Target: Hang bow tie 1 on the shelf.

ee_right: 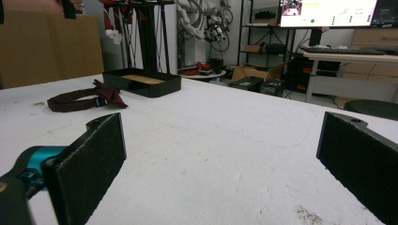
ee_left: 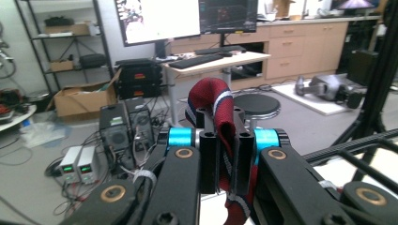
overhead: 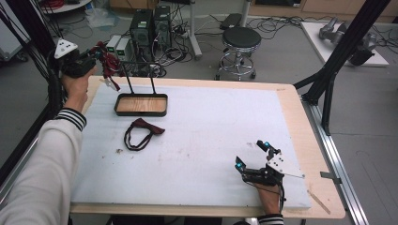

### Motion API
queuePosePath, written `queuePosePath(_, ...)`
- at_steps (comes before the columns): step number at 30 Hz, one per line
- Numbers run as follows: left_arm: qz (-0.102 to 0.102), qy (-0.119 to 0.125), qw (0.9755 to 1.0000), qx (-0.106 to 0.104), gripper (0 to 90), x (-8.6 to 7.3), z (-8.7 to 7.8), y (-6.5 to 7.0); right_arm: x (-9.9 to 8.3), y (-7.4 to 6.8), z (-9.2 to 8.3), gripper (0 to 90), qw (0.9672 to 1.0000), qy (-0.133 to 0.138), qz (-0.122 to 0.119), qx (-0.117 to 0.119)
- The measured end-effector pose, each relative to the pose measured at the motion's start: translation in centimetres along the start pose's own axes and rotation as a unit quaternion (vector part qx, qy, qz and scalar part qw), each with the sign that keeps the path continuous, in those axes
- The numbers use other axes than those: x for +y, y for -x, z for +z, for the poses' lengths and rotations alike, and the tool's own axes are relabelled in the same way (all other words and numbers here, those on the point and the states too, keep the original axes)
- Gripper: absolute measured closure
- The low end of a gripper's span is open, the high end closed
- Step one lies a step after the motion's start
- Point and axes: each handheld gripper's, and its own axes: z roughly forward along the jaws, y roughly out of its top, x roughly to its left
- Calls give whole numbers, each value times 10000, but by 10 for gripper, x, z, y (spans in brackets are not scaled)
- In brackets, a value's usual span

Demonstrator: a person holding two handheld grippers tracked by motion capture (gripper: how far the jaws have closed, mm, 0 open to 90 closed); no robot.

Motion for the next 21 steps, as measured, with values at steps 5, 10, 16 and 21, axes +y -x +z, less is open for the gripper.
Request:
queuePosePath(5,36,-92,9996,274,851,-6,-3,-3,0,0,0,8,10000,5,-2,18)
queuePosePath(10,-88,-350,9974,624,852,-21,-8,-11,0,-1,0,8,10000,-1,8,21)
queuePosePath(16,-87,-494,9960,734,852,-31,-11,-14,0,0,0,8,10000,5,10,7)
queuePosePath(21,52,-377,9971,662,852,-26,-10,-8,0,0,1,8,10000,11,-30,3)
